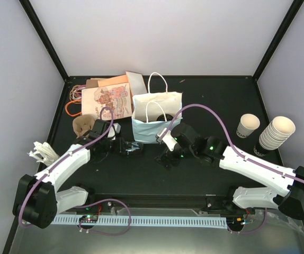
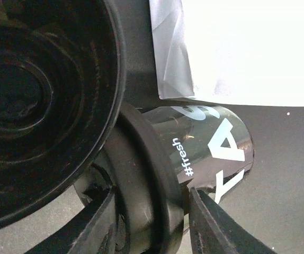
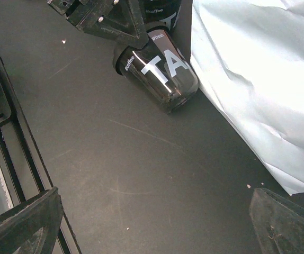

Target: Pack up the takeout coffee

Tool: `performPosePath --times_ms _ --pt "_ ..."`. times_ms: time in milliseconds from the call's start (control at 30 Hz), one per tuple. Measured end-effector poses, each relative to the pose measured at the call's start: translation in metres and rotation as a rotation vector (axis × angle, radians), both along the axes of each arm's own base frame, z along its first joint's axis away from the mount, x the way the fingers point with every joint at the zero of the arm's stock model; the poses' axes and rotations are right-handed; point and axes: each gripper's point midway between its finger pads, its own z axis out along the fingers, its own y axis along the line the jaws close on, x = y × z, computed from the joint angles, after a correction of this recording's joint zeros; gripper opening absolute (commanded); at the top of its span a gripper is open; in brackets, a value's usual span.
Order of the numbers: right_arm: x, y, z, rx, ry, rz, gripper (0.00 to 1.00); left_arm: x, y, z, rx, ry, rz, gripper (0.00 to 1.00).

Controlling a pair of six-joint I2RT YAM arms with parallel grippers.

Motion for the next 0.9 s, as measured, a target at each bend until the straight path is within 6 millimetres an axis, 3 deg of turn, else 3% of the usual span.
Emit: performPosePath --times_ms 133,467,700,833,900 --pt "0.000 0.000 -0.001 -0.001 0.001 0.000 0.99 0.000 -0.002 0.001 -0.010 -0.005 -0.010 0.22" --pt "-0.001 0.000 -0.001 -0.001 0.006 0.004 0.99 -0.010 -0.002 0.007 -0.002 0.005 -0.030 0.21" --pt "-0.001 0.000 -0.002 -0.002 0.007 0.003 0.98 -0.016 -0.025 0.053 0.069 -0.097 -0.121 0.21" --pt "0.002 -0.001 -0.003 0.001 0.009 -0.022 0.98 -0.026 -0.045 0.082 0.200 -0.180 -0.198 0.21" --pt "0.003 -0.002 -0.005 0.002 0.009 -0.042 0.98 -0.030 -0.053 0.086 0.281 -0.197 -0.224 0.21"
